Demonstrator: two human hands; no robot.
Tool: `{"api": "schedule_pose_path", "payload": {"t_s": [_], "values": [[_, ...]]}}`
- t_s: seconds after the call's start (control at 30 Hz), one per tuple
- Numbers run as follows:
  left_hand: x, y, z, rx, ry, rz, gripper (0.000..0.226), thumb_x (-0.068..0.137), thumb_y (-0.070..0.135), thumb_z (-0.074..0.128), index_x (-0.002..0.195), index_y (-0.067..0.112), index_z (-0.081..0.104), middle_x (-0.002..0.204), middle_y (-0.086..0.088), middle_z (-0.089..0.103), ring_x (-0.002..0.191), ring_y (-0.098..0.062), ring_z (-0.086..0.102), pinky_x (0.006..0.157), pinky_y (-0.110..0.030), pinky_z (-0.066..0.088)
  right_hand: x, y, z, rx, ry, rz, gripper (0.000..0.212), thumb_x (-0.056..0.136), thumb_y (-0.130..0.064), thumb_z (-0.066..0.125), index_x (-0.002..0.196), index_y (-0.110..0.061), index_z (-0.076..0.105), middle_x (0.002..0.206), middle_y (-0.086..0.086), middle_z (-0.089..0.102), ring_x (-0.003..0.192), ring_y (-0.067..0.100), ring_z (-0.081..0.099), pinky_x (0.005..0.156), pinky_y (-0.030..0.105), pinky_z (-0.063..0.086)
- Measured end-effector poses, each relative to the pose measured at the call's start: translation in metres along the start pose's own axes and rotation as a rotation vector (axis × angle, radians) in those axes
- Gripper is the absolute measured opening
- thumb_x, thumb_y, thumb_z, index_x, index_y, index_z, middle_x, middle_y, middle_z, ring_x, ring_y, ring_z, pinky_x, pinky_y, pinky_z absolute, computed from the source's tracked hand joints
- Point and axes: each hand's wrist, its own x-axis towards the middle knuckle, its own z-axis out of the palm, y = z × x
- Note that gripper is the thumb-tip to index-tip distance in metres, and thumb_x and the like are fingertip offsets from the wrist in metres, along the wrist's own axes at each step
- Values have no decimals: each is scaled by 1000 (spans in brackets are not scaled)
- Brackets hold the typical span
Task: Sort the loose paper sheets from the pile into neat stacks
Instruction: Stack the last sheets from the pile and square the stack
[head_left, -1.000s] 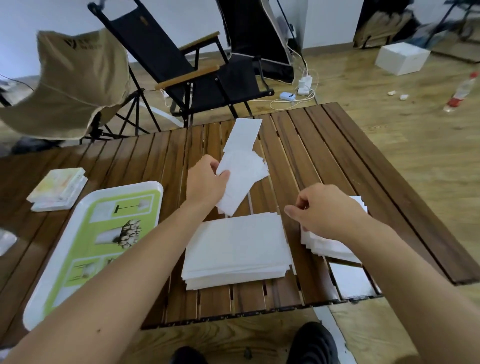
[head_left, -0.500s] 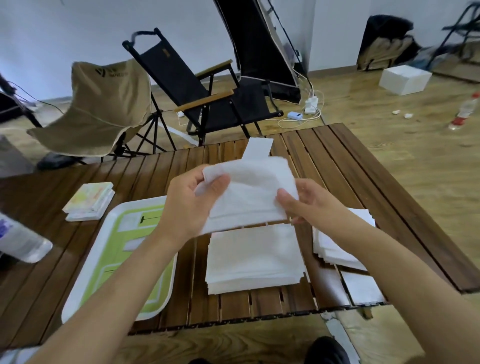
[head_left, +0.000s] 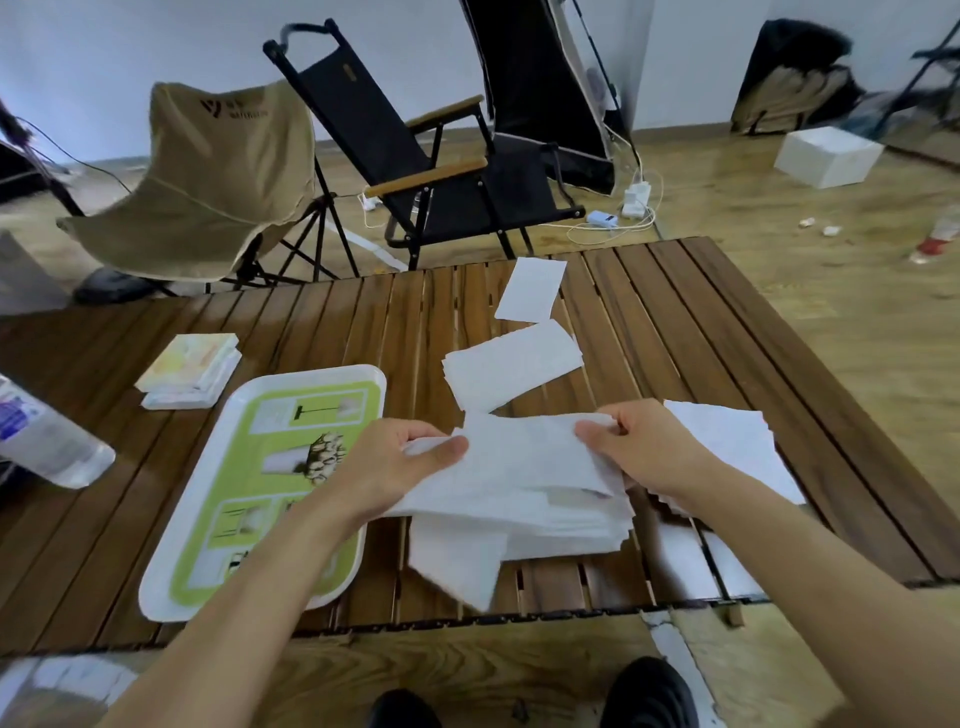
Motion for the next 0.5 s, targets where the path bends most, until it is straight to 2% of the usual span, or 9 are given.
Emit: {"api": "schedule_pose_path", "payload": {"t_s": [0.07, 0.1, 0.2, 0.3, 0.4, 0.47, 0.5], "values": [[-1, -5, -12, -2, -44, -59, 29, 85, 52, 75, 86, 24, 80, 88, 5, 78, 89, -15, 71, 77, -29, 50, 3, 4, 0, -20, -11, 10, 42, 101, -35, 58, 89, 5, 65, 77, 21, 65, 68, 30, 67, 68, 39, 63], [-3, -8, -19, -16, -44, -81, 24, 85, 50, 76, 85, 27, 80, 88, 7, 78, 88, -14, 73, 77, -31, 51, 3, 3, 0, -50, -8, 10, 41, 101, -35, 58, 91, 3, 67, 77, 18, 66, 67, 28, 67, 65, 37, 62], [-14, -3, -42, -153, 47, -69, 14, 81, 46, 76, 82, 33, 80, 83, 18, 78, 77, 0, 72, 73, -23, 52, 2, 2, 2, -127, -10, -35, 35, 100, -37, 60, 85, -6, 67, 76, 12, 67, 65, 25, 71, 63, 36, 63], [-23, 5, -58, -335, 119, -35, 34, 77, 44, 75, 100, 19, 77, 94, 3, 81, 77, -8, 75, 66, -21, 54, 2, 0, 5, -214, -8, -66, 34, 98, -36, 63, 74, -12, 60, 69, 5, 62, 58, 20, 67, 58, 31, 59], [-31, 14, -63, -426, 143, -15, 32, 86, 38, 72, 110, 16, 73, 97, -3, 80, 75, -11, 75, 56, -17, 54, 4, 0, 9, -207, 14, -108, 35, 97, -31, 65, 78, -2, 61, 70, 15, 61, 60, 17, 61, 50, 19, 53], [-33, 18, -63, -408, 150, 16, 34, 88, 39, 71, 111, 15, 73, 98, -5, 80, 76, -12, 74, 56, -17, 54, 4, 1, 10, -210, 14, -126, 38, 96, -32, 66, 84, 4, 62, 73, 20, 61, 58, 15, 58, 49, 17, 50], [-33, 18, -63, -398, 152, 39, 32, 88, 40, 70, 108, 14, 74, 96, -5, 79, 75, -12, 74, 56, -18, 54, 4, 1, 11, -223, 12, -126, 39, 96, -34, 65, 85, 3, 63, 70, 18, 60, 58, 15, 58, 49, 17, 49]]}}
